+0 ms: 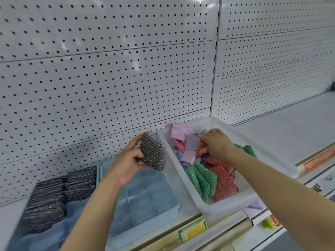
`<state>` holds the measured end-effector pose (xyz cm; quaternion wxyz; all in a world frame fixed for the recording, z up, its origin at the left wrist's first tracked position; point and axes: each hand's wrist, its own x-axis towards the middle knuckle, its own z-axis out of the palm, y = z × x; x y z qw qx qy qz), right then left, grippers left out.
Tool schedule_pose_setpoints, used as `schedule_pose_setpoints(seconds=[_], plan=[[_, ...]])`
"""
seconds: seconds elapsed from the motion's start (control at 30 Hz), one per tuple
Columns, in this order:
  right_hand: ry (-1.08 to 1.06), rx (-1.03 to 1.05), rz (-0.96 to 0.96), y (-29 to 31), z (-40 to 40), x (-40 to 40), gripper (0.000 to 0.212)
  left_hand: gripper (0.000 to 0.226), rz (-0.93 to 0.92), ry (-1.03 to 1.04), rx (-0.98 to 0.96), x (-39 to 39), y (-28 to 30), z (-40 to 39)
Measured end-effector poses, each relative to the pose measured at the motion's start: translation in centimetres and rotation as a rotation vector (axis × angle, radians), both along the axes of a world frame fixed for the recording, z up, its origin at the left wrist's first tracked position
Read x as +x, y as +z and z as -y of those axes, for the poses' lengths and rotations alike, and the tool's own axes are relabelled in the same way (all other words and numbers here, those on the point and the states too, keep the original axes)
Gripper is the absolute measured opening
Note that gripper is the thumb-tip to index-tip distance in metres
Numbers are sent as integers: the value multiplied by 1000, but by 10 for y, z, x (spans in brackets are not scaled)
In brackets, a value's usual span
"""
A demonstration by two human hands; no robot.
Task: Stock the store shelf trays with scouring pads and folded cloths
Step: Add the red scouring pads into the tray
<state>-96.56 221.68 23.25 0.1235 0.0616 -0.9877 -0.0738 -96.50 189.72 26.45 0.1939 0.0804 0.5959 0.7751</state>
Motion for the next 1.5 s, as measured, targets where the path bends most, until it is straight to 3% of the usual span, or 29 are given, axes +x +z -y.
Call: schedule_pose_setpoints(seconds=[0.1,0.23,0.33,0.6,0.73,0.8,0.93,1.23,1.43,1.5], plan=[[-57,-286,-129,19,0,3,31,55,21,42,-37,5,0,18],[9,-711,-180,37,17,7,55,73,29,37,2,9,0,47],[71,-934,-141,48,47,6,42,60,26,112,0,15,3,69],[270,-1179,11,49,171,7,38,13,88,582,39,16,-2,181],[305,-1228,91,40,220,9,37,11,42,711,-3,20,-7,241],[313,-1252,127,34,243,9,38,24,7,712,-46,26,-12,270],[306,-1219,172,22,280,11,38,59,-161,614,-341,46,-20,304],[349,-1222,290,1,339,22,55,35,-428,177,-951,49,-59,329],[374,-951,207,-13,383,17,59,34,-580,304,-1572,41,-94,307],[339,-832,227,-20,394,15,59,37,-615,320,-1695,44,-101,300]])
